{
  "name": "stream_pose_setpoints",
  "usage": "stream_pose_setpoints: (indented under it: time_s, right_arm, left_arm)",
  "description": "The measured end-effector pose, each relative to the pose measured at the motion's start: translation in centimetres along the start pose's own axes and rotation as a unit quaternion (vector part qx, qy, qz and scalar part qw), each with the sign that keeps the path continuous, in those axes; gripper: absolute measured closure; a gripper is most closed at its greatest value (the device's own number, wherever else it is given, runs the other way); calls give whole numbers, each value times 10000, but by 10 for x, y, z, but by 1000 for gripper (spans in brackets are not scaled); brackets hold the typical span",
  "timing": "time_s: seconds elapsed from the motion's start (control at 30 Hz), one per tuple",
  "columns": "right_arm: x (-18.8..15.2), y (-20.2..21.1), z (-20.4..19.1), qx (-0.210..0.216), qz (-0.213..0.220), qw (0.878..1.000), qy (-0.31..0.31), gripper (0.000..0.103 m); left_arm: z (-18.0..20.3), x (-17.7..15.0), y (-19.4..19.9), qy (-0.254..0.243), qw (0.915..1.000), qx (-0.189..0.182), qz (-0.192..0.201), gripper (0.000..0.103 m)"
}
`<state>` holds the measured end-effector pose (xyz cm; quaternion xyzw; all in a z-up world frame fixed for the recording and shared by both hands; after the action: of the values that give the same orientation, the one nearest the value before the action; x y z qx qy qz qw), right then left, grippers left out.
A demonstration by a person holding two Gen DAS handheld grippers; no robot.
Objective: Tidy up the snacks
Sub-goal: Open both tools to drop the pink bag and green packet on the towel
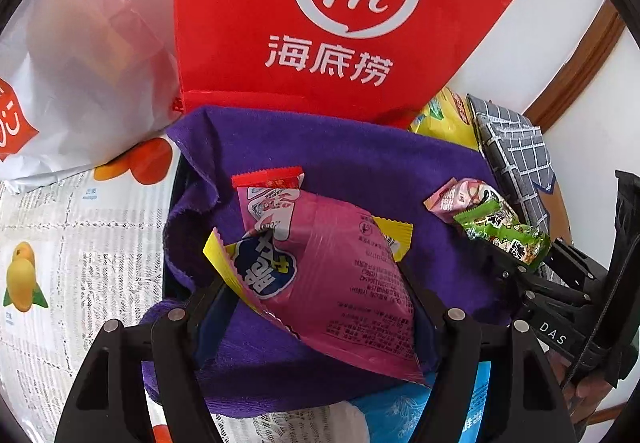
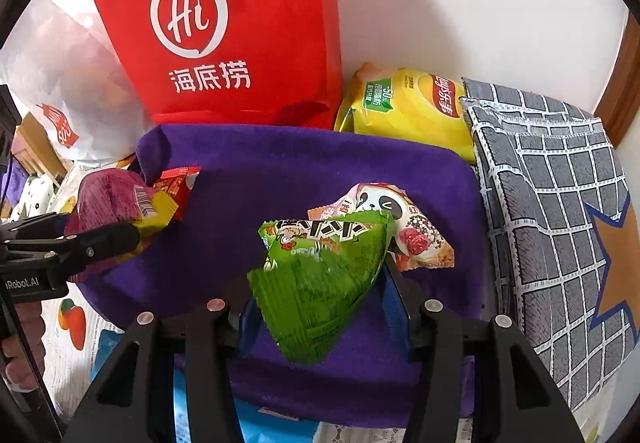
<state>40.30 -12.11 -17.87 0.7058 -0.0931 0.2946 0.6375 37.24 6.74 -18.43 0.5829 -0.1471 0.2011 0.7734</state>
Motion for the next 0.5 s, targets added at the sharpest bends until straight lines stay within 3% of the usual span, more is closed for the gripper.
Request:
stream_pose_setpoints:
  time_s: [0.5]
  right_arm:
    - [-3, -2, 3, -33, -105, 9999, -61, 50]
  left_arm:
    - [5, -3, -5, -149, 9997, 70, -155, 29]
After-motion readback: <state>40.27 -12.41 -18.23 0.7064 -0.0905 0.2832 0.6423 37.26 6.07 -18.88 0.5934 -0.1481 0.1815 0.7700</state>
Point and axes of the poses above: each gripper's, at about its wrist camera, not at the fingertips, and y roughly against the way its jaws point, z to its right, x to its top, the point moved 3 cm from there along -y, roughly the way its jaws point, and after that the axes turned 3 degrees about y, right-handed, at the moved point
